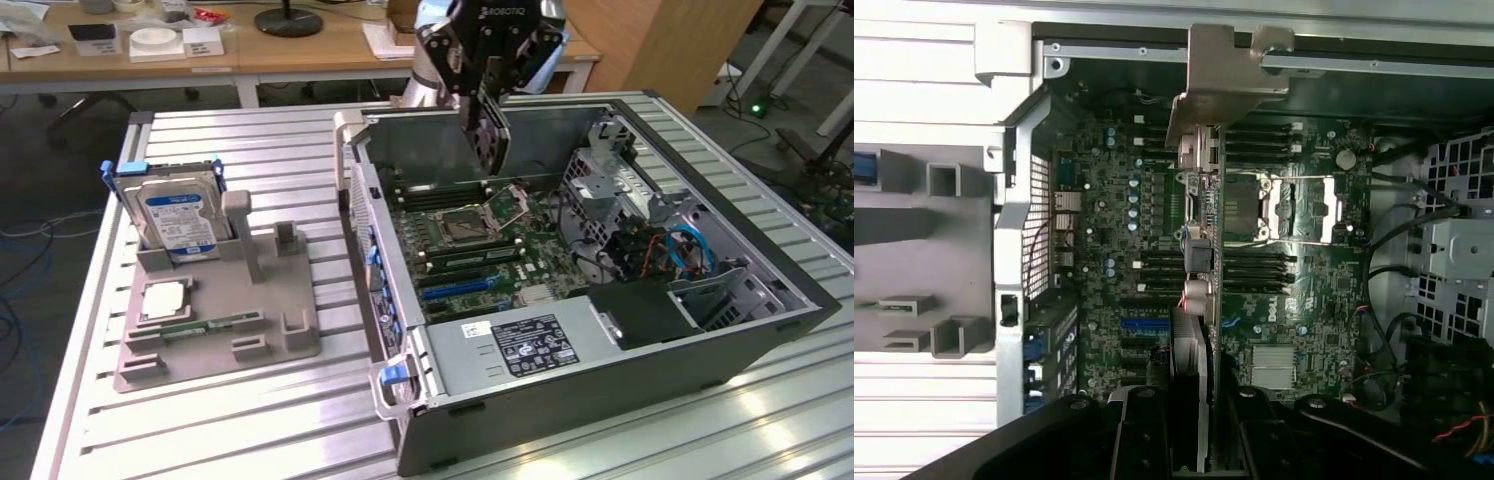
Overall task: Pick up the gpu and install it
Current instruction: 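Pick up the gpu and move the gpu toward the slot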
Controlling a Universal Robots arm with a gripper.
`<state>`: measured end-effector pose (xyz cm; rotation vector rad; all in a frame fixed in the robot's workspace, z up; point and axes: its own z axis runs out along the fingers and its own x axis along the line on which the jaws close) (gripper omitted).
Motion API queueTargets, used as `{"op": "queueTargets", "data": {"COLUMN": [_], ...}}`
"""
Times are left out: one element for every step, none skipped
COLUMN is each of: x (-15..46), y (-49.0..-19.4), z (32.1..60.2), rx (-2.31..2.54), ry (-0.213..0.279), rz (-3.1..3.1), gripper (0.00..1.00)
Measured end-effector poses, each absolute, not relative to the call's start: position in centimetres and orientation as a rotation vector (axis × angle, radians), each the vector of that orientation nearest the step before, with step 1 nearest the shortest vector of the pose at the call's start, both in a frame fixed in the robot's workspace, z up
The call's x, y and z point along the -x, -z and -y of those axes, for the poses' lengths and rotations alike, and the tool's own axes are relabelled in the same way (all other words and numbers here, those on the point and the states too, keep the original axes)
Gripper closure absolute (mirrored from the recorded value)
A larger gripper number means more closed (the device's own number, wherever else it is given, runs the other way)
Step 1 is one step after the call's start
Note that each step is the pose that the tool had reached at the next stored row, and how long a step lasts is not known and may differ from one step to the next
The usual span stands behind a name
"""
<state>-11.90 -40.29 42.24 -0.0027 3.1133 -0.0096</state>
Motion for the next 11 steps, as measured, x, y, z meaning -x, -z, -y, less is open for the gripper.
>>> {"op": "queueTargets", "data": {"x": [11.7, 11.5, 11.3, 11.1, 10.8, 10.6, 10.3, 10.1, 9.9, 9.6, 9.4], "y": [-42.2, -42.2, -42.2, -42.2, -42.2, -42.2, -42.2, -42.2, -42.2, -42.2, -42.2], "z": [40.3, 40.3, 40.3, 40.3, 40.3, 40.3, 40.3, 40.3, 40.3, 40.3, 40.3], "rx": [0.003, 0.003, 0.002, 0.002, 0.003, 0.003, 0.003, 0.003, 0.003, 0.002, 0.002], "ry": [0.010, 0.010, 0.010, 0.010, 0.009, 0.009, 0.010, 0.010, 0.010, 0.010, 0.010], "rz": [-3.113, -3.113, -3.113, -3.113, -3.113, -3.113, -3.113, -3.113, -3.113, -3.113, -3.113], "gripper": [0.73, 0.73, 0.73, 0.73, 0.73, 0.73, 0.73, 0.73, 0.73, 0.73, 0.73]}}
